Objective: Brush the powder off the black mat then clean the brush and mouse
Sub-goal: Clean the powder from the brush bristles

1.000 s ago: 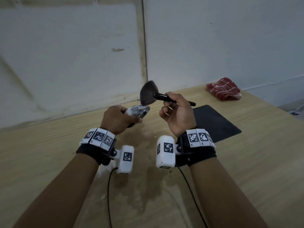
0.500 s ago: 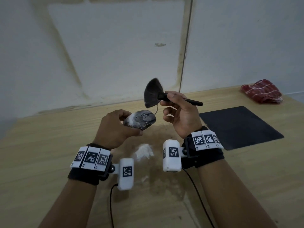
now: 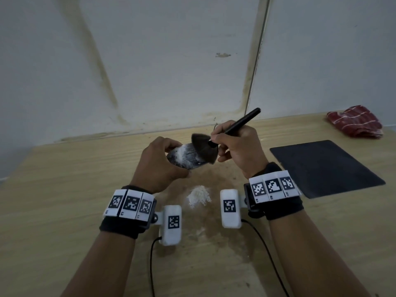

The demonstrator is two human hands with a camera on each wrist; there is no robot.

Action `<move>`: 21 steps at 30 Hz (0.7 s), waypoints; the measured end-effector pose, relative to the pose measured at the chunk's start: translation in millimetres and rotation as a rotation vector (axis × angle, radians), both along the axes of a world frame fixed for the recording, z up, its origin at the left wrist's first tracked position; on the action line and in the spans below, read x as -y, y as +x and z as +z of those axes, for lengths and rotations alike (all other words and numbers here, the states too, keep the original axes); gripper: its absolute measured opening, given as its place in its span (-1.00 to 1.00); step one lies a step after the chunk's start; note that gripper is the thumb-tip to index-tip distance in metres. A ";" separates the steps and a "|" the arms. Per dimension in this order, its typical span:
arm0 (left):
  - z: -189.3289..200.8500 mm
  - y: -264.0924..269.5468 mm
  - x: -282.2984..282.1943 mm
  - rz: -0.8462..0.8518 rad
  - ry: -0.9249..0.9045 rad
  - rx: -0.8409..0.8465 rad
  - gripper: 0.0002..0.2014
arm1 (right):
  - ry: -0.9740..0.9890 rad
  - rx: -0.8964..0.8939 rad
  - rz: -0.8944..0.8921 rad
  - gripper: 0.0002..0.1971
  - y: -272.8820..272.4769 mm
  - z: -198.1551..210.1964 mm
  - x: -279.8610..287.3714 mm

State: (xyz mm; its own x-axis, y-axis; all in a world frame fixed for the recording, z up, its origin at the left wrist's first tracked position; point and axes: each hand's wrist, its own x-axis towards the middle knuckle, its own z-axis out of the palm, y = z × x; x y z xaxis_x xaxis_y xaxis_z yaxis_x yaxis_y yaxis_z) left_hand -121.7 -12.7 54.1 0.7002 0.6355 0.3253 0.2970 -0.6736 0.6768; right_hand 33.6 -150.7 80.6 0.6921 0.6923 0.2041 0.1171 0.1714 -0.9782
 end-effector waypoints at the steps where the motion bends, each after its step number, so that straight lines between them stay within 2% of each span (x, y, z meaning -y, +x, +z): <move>1: 0.1 -0.8 -0.7 0.000 -0.001 0.003 -0.38 | -0.044 0.025 0.015 -0.88 0.3 -1.5 0.7; 4: 0.4 -3.4 -3.3 0.003 0.002 0.009 -0.37 | -0.140 0.081 0.060 -0.89 0.3 -4.2 3.7; 10: 1.2 -3.7 1.0 -0.022 0.026 0.017 -0.37 | 0.014 0.053 -0.037 -0.92 2.2 1.9 12.6; 16: -0.4 -3.8 0.4 -0.036 0.042 0.013 -0.38 | -0.170 0.113 0.039 -0.90 -2.1 -6.1 6.4; 21: 0.5 0.0 4.3 -0.058 0.062 0.024 -0.40 | -0.044 0.093 -0.014 -0.92 -1.1 3.0 10.1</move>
State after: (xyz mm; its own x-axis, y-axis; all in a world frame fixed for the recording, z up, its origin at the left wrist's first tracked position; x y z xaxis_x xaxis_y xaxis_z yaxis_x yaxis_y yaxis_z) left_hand -121.7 -17.0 54.5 0.7267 0.5723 0.3800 0.2403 -0.7300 0.6398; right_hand 32.5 -160.8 83.6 0.6814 0.6923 0.2375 0.2103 0.1257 -0.9695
